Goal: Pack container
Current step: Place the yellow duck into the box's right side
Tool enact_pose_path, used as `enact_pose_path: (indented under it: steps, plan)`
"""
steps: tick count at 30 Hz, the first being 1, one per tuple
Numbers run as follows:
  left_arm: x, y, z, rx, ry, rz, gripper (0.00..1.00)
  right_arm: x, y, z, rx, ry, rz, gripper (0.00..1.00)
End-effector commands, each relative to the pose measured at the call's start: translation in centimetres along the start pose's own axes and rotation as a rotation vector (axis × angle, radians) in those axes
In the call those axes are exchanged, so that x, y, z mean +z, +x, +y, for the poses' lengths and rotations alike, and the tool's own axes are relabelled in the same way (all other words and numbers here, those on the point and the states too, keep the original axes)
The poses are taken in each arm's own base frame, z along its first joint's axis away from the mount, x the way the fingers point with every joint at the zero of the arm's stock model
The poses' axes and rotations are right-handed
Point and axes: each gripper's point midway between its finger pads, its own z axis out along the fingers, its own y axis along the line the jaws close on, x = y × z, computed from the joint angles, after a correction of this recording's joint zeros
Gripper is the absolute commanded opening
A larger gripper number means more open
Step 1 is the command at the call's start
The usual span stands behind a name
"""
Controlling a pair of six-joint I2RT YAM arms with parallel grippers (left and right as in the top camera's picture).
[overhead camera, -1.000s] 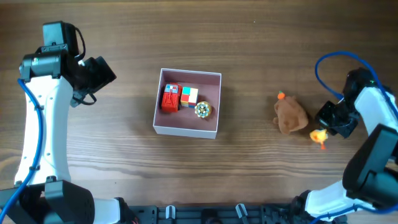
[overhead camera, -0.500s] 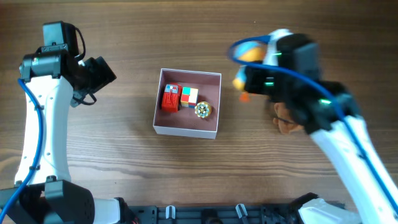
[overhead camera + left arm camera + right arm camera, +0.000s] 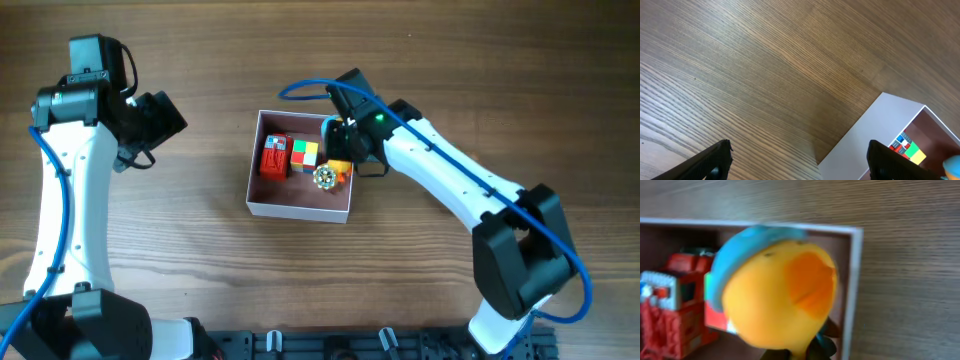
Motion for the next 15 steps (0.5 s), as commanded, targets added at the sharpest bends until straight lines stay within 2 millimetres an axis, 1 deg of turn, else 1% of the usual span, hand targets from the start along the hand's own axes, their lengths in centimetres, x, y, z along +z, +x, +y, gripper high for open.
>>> enact_pose_path:
  steps: [1, 3, 5, 11, 12, 13, 15]
  plan:
    - [0.3, 0.3, 0.0, 0.013, 0.002, 0.020, 0.87, 0.2, -1.7, -2.3, 0.059, 0.030, -0.018, 0.04]
    - [0.3, 0.3, 0.0, 0.013, 0.002, 0.019, 0.87, 0.1, -1.9, -3.2, 0.077, 0.042, -0.014, 0.05]
    - [0.3, 0.3, 0.0, 0.013, 0.003, 0.019, 0.87, 0.1, -2.1, -3.7, 0.084, 0.048, -0.011, 0.05]
    - [0.3, 0.3, 0.0, 0.013, 0.003, 0.019, 0.87, 0.1, -2.0, -3.7, 0.036, 0.051, -0.007, 0.05]
    - [0.3, 0.3, 0.0, 0.013, 0.002, 0.019, 0.87, 0.1, -1.9, -3.8, 0.036, 0.053, -0.004, 0.07]
    - [0.3, 0.3, 0.0, 0.013, 0.002, 0.019, 0.87, 0.1, -1.9, -3.8, 0.036, 0.052, -0.001, 0.13]
    - [0.3, 0.3, 0.0, 0.013, 0.002, 0.019, 0.87, 0.1, -1.7, -3.5, 0.017, 0.033, 0.008, 0.30]
